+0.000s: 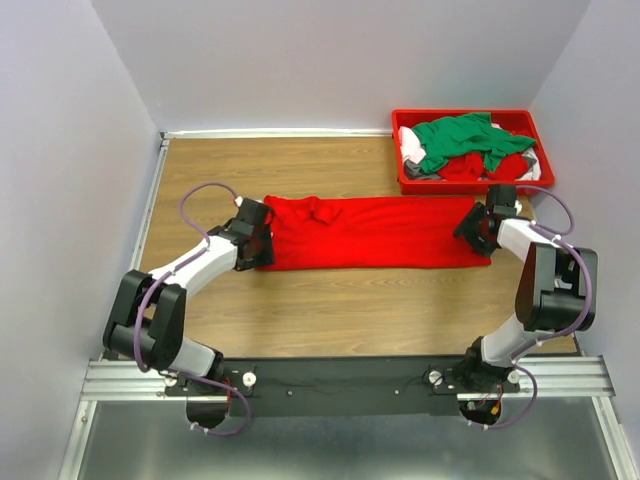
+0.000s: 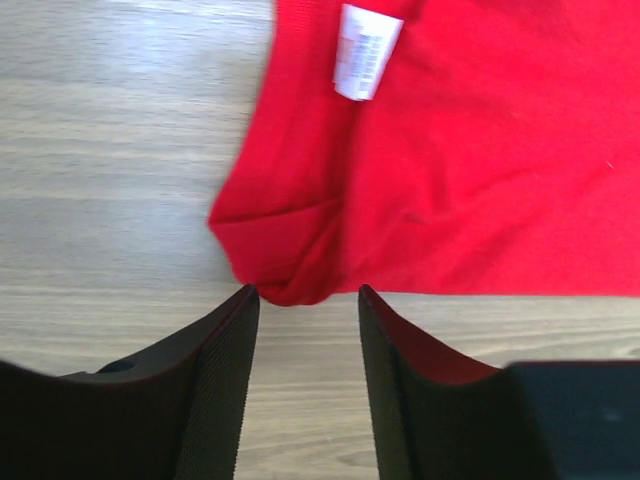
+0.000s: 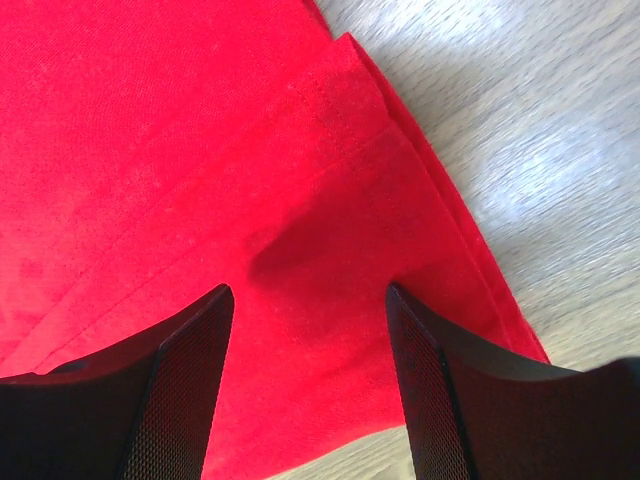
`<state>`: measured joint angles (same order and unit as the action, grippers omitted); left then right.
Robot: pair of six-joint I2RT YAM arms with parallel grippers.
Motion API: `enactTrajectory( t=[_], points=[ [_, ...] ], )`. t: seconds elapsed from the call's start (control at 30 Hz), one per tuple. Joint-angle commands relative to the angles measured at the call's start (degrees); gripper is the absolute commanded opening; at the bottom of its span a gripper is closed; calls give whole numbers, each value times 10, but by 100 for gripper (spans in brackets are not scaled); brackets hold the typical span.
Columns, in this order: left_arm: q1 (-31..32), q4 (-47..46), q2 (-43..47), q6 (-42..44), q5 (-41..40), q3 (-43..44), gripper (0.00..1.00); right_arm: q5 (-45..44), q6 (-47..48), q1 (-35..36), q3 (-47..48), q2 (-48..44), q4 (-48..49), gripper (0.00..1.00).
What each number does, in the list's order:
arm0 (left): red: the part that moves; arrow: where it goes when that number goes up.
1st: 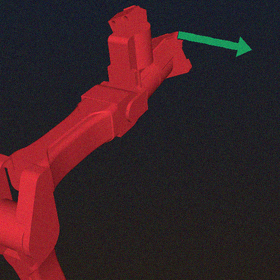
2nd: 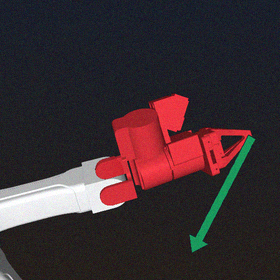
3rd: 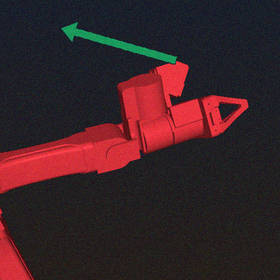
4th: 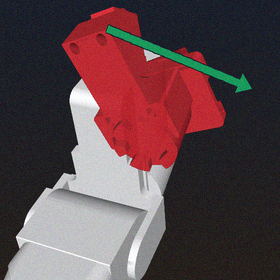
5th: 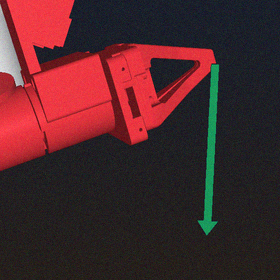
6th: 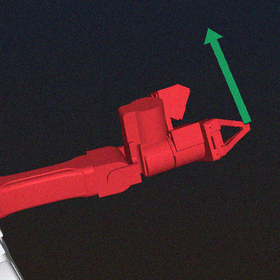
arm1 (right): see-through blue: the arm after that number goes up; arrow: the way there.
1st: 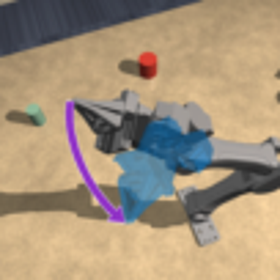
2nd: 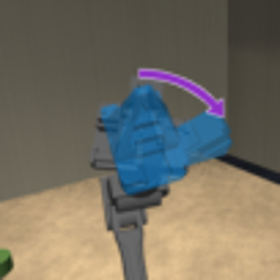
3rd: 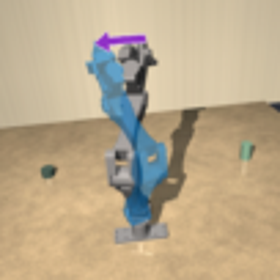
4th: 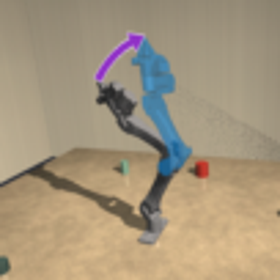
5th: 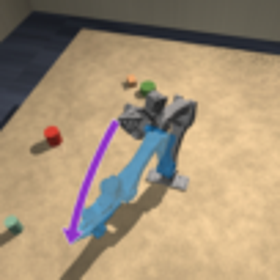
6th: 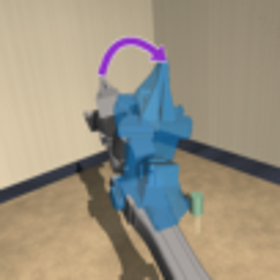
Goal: Fold and stack the t-shirts
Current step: Fold the tshirt
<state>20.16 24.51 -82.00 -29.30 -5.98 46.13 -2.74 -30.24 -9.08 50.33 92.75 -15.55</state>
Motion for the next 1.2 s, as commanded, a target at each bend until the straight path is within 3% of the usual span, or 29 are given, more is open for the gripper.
enactTrajectory(
  t=[0.0,0.17,0.5,0.83,1.17],
  points=[
    [36,40,-24,9,-47,40,51,-45,13,-4,7,21,-32,70],
    [52,88,-49,-1,-107,77,50,-49,18,-4,5,9,-33,70],
    [56,86,-97,15,-89,82,41,-46,17,-7,2,4,-32,70],
    [73,94,-84,21,-80,86,43,-35,16,-8,2,4,-32,70],
    [73,112,-132,22,-162,113,44,-34,18,-8,0,3,-32,70]
  ],
)
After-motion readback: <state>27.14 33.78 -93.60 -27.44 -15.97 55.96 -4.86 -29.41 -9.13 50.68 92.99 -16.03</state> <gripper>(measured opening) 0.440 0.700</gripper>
